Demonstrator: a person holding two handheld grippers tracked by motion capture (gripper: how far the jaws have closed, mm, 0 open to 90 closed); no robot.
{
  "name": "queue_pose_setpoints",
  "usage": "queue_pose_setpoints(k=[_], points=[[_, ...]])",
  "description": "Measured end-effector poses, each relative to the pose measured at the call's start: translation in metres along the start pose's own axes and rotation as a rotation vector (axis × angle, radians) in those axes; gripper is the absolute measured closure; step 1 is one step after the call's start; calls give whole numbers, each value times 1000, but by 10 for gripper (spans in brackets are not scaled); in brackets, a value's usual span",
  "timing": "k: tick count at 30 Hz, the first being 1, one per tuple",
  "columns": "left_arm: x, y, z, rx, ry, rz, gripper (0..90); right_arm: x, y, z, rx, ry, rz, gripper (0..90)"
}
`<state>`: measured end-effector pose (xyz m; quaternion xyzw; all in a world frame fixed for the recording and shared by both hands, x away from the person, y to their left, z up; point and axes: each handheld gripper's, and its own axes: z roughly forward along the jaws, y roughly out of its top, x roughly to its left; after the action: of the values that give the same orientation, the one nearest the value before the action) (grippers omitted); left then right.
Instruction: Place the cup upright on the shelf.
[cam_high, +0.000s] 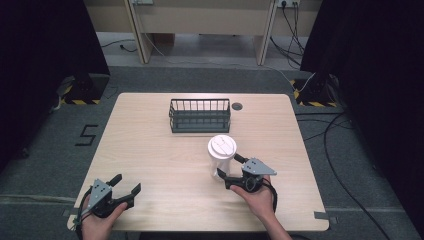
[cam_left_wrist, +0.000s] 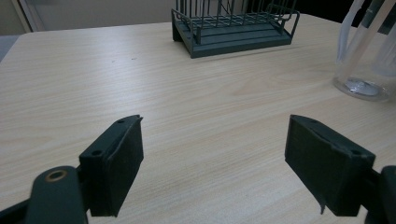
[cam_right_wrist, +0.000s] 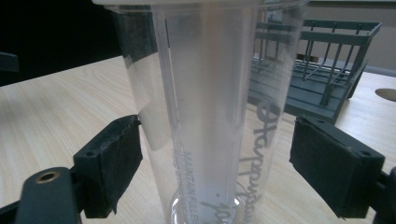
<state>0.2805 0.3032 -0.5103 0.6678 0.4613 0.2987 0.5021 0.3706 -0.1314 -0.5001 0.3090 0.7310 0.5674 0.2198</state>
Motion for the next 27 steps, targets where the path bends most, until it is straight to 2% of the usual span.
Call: queue_pose_setpoints(k=[12,17,27], points=[[0,0,0,1,-1,-1,192,5,-2,25,0,-21,-7,150],[1,0,1,1,-3,-3,193,4,-4,28,-12,-17,-10,168],[1,-1,1,1,-6,-5,195,4,1,26,2,-6,-24,178]])
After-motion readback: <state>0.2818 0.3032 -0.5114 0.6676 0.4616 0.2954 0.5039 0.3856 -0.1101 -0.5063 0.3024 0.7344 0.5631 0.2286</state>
